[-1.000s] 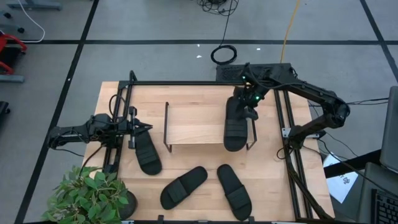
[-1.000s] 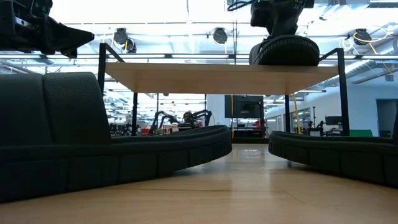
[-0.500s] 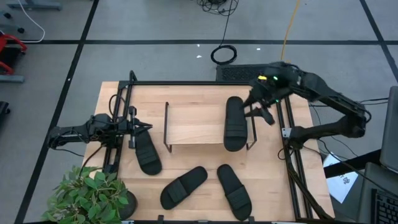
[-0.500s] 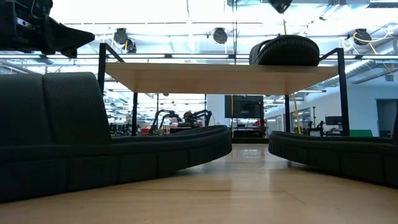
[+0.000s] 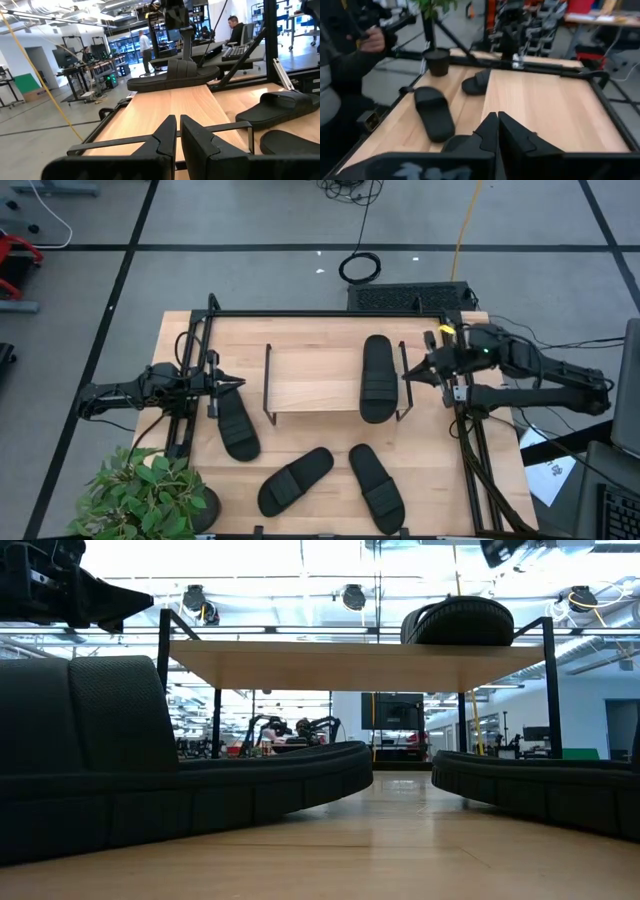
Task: Pick and place slides into the shelf
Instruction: Put the left black slide on the shelf
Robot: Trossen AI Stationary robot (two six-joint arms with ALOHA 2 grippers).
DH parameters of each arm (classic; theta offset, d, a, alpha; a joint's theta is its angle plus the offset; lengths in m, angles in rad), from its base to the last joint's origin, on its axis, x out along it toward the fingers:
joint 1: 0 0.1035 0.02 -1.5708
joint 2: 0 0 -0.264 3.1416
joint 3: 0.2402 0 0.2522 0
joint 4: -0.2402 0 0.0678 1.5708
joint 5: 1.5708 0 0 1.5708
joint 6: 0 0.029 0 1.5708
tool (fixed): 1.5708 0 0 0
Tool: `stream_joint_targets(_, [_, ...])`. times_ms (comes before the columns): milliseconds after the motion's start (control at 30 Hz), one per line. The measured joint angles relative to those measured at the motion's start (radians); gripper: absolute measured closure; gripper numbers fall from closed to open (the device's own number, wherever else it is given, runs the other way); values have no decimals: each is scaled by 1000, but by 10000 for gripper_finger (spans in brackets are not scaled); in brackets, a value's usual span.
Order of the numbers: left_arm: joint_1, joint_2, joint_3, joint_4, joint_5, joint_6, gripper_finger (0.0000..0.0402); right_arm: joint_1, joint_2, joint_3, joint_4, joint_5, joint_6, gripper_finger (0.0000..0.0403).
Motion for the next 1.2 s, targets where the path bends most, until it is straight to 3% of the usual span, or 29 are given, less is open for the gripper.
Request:
stream_joint_targets(267, [0,0,0,0,0,2,369,0,-204,-117,52,79,83,402])
stream_joint_targets(467, [0,0,0,-5,0,3,369,0,-302,-250,88,77,157,402])
stream_joint_targets(700, [0,0,0,-5,0,-2,369,35,-404,-453,262,24,215,403])
stream_joint_targets(1033, [0,0,0,-5,0,-3,369,146,-459,-525,320,21,209,403])
stream_joint_targets(1200, [0,0,0,-5,7,-18,369,185,-459,-600,449,0,160,403])
